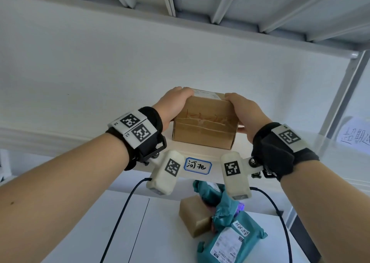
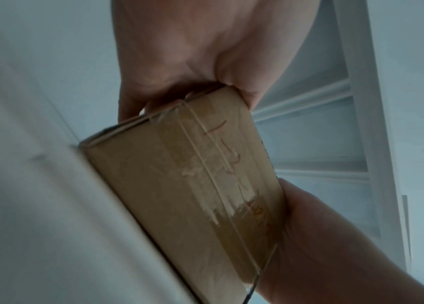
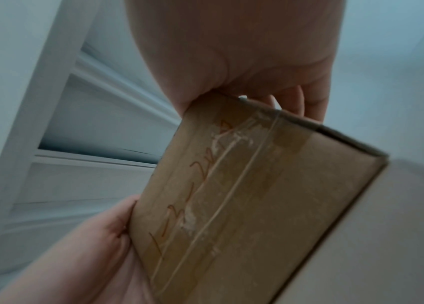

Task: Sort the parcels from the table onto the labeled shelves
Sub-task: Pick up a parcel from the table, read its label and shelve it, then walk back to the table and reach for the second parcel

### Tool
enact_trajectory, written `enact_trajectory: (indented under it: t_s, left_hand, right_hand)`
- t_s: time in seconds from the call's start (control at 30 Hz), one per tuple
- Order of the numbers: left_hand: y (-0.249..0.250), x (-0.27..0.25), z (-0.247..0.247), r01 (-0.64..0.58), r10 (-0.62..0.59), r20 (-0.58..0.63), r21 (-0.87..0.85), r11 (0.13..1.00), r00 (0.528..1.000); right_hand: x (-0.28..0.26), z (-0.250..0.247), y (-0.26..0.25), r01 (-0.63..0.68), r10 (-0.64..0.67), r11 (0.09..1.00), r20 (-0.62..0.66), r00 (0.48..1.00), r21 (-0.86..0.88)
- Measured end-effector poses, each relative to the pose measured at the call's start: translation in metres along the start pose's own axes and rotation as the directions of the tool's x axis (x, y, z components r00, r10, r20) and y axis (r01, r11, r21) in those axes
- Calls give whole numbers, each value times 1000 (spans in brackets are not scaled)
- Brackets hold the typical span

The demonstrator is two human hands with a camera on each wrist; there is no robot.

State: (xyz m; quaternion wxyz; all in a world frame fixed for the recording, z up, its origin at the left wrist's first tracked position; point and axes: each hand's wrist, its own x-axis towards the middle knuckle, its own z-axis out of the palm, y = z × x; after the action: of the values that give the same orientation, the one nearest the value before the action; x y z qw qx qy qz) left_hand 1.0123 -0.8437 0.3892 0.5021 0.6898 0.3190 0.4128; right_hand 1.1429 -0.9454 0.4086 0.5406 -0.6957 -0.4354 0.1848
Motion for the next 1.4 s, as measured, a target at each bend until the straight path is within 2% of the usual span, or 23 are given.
enact_trajectory:
  t_s: [0.23, 0.4, 0.53, 0.67, 0.83, 0.93, 1.07, 1.13, 1.27, 1.33, 1.4]
  left_hand:
    - [1, 2, -1, -1, 0, 15, 48, 999, 1000]
    - [6, -4, 1, -25, 26, -7, 155, 988, 1000]
    - [20, -19, 1, -13, 15, -4, 335, 942, 1000]
    - [33, -40, -7, 14, 8, -45, 462, 887, 999]
    - [41, -58, -16, 25, 22, -76, 562, 827, 997]
    - [43, -70, -19, 31, 22, -72, 658, 752, 997]
    - [46, -89, -26, 52, 34, -94, 779, 625, 995]
    - [45, -102, -32, 73, 32, -105, 851, 519, 994]
    - [32, -132, -50, 168, -13, -170, 954, 248, 985]
    - [25, -149, -61, 210, -33, -207, 965, 158, 978]
    - [20, -164, -74, 238, -41, -235, 965, 110, 971]
  right_hand:
    - [1, -2, 2, -13, 13, 1000, 21, 1000, 3]
    - [-6, 4, -1, 57, -58, 997, -20, 998, -57]
    - [-16, -1, -9, 85, -88, 979, -6, 996, -184]
    - [-29, -11, -16, 166, -164, 906, 40, 986, -389]
    - [-40, -22, -16, 253, -275, 851, 20, 961, -459]
    - [-55, -25, -19, 289, -311, 785, 54, 949, -548]
    - [-76, -12, -26, 395, -403, 695, 129, 906, -601]
    - [-86, 0, -29, 439, -429, 670, 170, 887, -598]
    - [-104, 33, -31, 536, -475, 595, 276, 836, -599]
    - [-113, 52, -28, 569, -468, 603, 329, 820, -559]
    - [-123, 71, -24, 598, -457, 615, 386, 801, -513]
